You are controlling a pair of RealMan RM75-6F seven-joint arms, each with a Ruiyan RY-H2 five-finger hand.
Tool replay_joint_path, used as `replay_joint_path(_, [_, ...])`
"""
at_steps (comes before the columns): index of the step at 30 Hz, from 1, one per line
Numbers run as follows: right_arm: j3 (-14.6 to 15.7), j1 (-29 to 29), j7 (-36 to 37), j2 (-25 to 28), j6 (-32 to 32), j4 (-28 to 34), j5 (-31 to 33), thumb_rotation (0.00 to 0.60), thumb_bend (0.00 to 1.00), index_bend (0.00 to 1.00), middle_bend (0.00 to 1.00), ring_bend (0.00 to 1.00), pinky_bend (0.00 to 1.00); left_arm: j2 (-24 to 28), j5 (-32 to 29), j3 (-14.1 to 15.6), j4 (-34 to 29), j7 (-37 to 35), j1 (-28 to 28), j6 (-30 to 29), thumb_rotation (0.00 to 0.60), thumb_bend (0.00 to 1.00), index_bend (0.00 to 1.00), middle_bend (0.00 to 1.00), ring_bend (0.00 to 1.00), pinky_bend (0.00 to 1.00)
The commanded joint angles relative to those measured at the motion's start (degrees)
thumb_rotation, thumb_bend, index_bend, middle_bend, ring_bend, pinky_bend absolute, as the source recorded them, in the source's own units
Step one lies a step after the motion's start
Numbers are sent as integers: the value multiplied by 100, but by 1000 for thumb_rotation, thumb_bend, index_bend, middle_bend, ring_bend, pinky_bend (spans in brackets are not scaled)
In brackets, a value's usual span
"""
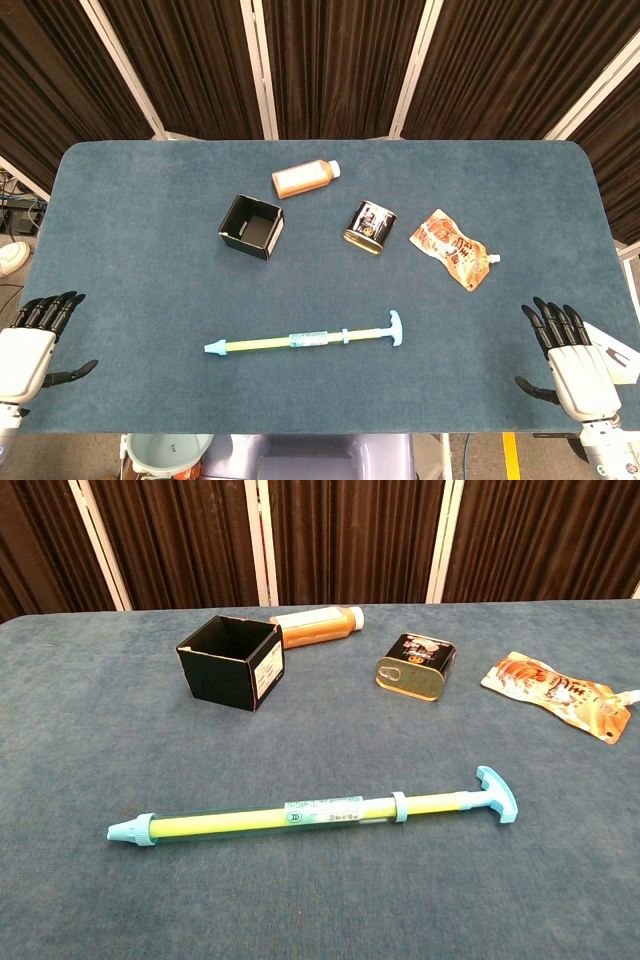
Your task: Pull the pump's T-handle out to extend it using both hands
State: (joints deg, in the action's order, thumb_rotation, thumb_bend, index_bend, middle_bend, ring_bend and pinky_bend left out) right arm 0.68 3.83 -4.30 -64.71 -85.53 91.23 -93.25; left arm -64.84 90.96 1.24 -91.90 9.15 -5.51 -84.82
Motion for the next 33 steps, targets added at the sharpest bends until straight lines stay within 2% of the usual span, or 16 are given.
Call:
replay_joint_path(1, [-1, -3, -14, -16, -6, -10, -3, 600, 0, 0, 0, 0, 0, -9, 18, 8, 10, -10, -6, 11, 600, 108, 112, 117, 130, 154])
replay_joint_path(8, [17, 36, -103, -188, -64, -148, -201, 600, 0, 6, 0, 0, 0, -100, 100, -1, 93, 100, -98, 104, 600, 107, 112, 117, 130, 154])
replay_joint_path(17, [110, 198, -411, -667, 102, -268, -542, 600, 6, 157, 10, 0, 0, -531, 592, -18, 273, 436, -292, 43, 600, 108, 116, 116, 130, 154])
replay_joint_path(21, [39, 270, -654, -876, 232, -324, -464, 600, 7, 157, 10, 0, 0, -757, 643, -54, 343, 618, -412, 176, 600, 107, 186, 106, 130, 154])
replay_joint_path(28, [-47, 341, -661, -916, 406, -318, -228, 600, 7, 151, 6, 0, 0, -1743, 862, -104, 894, 1141, -627, 322, 600, 109, 371, 106, 129, 154])
replay_joint_path(33, [-127, 414, -483, -814, 453, -310, -137, 600, 8, 150, 4, 0, 0, -2502, 987, -80, 1354, 970, -905, 616, 600, 128, 455, 109, 129, 154])
